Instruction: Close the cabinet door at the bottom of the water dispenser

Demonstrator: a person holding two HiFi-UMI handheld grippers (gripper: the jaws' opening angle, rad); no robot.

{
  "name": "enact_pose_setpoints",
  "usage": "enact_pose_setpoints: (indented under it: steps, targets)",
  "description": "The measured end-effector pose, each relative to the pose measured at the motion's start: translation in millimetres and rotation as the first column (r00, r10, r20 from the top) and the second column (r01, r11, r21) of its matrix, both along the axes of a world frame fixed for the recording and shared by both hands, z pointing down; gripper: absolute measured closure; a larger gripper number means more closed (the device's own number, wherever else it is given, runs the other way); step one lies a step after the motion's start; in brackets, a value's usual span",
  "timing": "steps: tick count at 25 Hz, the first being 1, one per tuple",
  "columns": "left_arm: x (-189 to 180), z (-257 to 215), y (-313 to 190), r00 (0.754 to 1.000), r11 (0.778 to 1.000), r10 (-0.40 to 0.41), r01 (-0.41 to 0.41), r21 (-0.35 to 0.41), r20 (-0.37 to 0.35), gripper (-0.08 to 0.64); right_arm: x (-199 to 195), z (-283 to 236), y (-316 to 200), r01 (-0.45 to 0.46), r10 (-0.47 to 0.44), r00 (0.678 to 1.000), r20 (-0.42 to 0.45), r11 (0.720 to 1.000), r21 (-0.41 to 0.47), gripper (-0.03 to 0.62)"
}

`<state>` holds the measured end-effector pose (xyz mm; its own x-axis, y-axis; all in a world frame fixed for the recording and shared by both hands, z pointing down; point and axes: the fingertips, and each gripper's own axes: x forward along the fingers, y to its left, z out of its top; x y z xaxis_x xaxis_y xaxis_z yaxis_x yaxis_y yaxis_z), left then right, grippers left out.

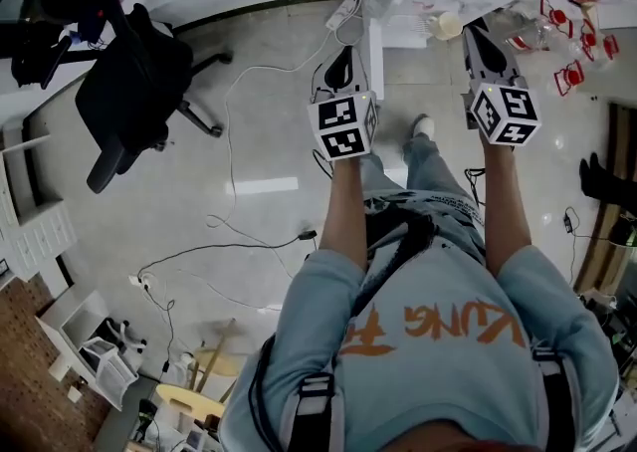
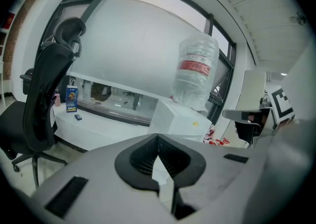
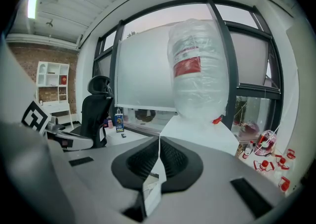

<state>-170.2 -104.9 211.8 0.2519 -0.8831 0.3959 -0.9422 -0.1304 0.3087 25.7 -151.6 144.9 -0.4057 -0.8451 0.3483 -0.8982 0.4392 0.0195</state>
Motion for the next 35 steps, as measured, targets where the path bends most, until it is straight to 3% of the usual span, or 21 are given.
enact_pose_setpoints:
  steps: [8, 19, 35]
  targets:
    - [4.6, 25.9, -4.4, 0.998, 0.997, 0.03, -0.026, -0.072, 0.05, 0.549, 1.6, 32.8, -15.8, -0.015, 0.018, 0.998, 0.062, 0.999, -0.041, 0.563]
    - [16.4, 91.6, 13.7, 0.993, 0.98, 0.098, -0.084, -0.182, 0.066, 0.549, 6.5, 104.7, 5.6, -0.064, 0.077, 0.994, 0.083, 0.987, -0.146, 0.563]
    - [24.0, 218.5, 35.3, 0.99, 0.948, 0.128, -0.105, -0.3, 0.059, 0.549, -11.4, 267.8, 43.9, 0.041, -0.037, 0.999, 0.018, 0.935, -0.352, 0.563]
